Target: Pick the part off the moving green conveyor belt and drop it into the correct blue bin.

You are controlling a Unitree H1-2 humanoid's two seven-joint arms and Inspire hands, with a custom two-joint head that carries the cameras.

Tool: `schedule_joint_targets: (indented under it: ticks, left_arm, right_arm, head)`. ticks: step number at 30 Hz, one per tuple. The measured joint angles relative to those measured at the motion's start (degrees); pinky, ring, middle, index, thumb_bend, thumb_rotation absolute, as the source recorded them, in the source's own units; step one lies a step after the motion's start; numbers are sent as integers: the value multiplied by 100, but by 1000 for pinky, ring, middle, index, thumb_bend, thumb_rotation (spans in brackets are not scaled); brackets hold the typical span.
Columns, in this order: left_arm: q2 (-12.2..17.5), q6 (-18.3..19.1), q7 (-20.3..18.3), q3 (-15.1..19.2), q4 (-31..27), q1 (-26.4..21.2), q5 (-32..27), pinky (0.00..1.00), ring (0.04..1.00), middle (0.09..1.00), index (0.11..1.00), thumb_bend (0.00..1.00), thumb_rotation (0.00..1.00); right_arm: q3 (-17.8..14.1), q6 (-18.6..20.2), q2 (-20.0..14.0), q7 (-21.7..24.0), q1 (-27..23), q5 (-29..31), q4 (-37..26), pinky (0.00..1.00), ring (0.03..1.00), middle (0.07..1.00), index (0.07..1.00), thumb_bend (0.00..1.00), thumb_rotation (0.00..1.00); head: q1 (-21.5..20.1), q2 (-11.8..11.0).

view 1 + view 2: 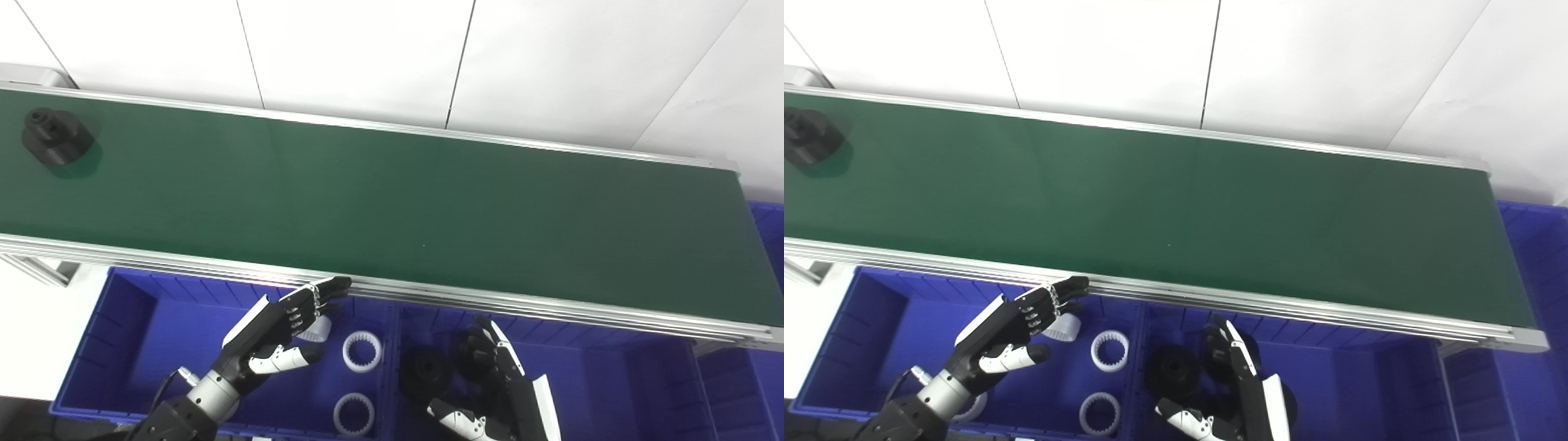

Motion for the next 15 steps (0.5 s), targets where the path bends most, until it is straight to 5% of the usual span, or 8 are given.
schedule_joint_targets:
  ticks: [4, 9, 15]
  left_arm:
    - [85, -65, -138, -50, 25, -2, -21, 959, 984, 971, 923, 719, 497]
    - [112, -828, -232, -52, 252, 31, 481, 991, 1000, 999, 989, 685, 511]
    - [-5, -895, 58, -131, -175, 277, 1232, 1000, 1000, 1000, 1000, 698, 534]
  right_arm:
    - [0, 0, -1, 1, -1, 86, 0, 804, 852, 869, 912, 693, 392]
    - [1, -32, -32, 18, -75, 219, 15, 809, 852, 879, 917, 703, 400]
    - [1, -32, -103, 65, -222, 296, 18, 815, 856, 882, 914, 724, 418]
  head:
    - [-9, 0]
    - [-9, 9]
    - [-368, 44]
